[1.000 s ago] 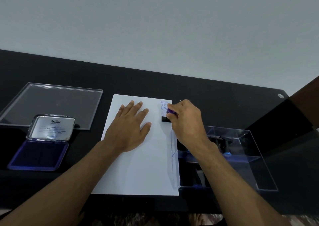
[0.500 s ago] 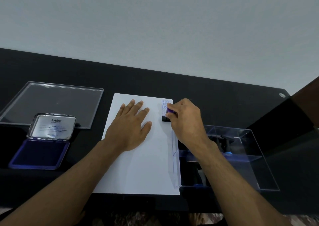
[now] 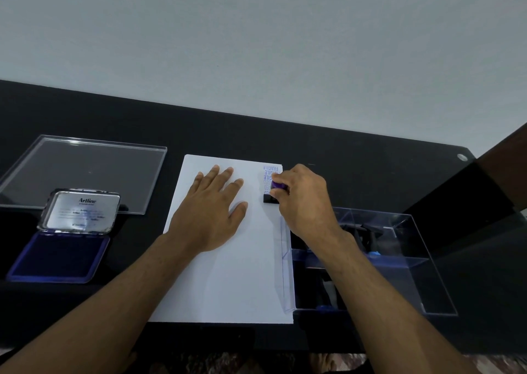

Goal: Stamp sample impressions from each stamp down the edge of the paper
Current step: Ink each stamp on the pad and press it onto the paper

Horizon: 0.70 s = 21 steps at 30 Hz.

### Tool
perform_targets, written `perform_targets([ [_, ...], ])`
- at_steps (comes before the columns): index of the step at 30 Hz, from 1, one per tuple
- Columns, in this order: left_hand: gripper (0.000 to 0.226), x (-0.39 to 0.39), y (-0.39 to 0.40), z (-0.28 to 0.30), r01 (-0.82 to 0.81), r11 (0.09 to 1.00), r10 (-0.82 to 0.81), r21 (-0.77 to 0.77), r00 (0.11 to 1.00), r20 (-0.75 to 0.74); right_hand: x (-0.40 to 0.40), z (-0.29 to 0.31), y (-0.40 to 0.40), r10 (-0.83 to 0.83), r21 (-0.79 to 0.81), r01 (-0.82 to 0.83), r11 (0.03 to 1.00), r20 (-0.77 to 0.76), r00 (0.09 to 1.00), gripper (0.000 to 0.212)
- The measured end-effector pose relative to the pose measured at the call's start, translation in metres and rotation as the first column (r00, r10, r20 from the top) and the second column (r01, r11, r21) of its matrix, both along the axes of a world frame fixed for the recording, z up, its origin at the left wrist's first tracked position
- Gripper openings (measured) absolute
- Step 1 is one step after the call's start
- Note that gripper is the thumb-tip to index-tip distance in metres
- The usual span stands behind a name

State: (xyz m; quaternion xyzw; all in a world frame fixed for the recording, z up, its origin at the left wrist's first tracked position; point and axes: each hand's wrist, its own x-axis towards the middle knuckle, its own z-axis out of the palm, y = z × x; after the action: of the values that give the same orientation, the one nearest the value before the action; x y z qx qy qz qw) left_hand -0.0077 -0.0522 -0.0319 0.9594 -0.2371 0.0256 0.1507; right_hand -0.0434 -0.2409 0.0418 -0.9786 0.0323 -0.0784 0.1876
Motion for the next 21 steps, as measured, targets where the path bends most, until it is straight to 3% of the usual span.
perform_targets([
  [21,0.085,0.0002,0.0001,-0.0005,-0.001,1.000,0.001,-0.001,1.000,-0.013,-0.0008,0.0000,0.0015,0.008,0.016,-0.009,1.000,0.046,0.999,0.030],
])
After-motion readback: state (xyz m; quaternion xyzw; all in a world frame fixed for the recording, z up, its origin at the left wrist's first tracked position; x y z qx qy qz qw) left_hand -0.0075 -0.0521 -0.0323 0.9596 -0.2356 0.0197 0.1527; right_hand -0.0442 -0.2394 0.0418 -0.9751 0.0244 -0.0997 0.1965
